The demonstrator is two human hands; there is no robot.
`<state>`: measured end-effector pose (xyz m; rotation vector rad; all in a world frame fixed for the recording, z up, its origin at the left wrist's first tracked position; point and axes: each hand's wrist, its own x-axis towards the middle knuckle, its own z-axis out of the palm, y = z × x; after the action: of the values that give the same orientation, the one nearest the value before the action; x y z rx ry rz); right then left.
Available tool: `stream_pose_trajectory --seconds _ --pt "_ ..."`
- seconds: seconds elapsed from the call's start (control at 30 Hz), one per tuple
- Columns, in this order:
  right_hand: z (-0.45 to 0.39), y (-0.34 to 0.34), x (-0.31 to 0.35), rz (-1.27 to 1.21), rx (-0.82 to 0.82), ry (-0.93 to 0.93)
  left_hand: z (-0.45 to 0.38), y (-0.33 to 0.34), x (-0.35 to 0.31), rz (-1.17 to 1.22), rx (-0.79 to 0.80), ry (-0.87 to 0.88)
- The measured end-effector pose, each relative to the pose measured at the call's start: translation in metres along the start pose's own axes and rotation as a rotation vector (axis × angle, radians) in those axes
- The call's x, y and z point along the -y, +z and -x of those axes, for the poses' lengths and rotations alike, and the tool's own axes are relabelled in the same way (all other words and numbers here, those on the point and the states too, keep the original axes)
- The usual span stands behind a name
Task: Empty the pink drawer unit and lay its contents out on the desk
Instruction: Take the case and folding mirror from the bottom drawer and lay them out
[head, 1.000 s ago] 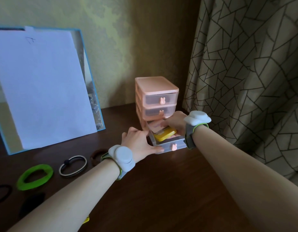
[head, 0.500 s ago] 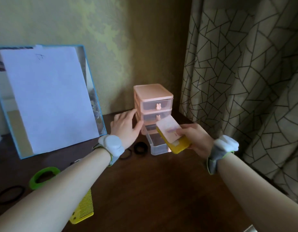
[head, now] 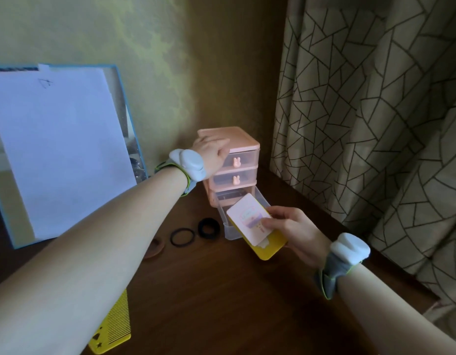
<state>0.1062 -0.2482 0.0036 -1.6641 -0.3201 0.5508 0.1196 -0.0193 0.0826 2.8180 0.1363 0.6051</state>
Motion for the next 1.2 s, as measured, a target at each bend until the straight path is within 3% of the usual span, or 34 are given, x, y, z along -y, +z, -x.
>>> stream_pose_trajectory --seconds 0.37,0.9,1.2 --pt "-0.022 0.014 -0.003 -0.062 0.01 -0.06 0.001 0.001 0.011 0.004 0.047 0.064" --pt "-0.07 0.03 0.009 0.027 -0.06 -0.138 -0.003 -0.006 0.003 0.061 0.088 -0.047" --pt "-0.083 0.033 0.013 0.03 -0.003 -0.138 -0.004 -0.006 0.003 0.068 0.061 -0.066"
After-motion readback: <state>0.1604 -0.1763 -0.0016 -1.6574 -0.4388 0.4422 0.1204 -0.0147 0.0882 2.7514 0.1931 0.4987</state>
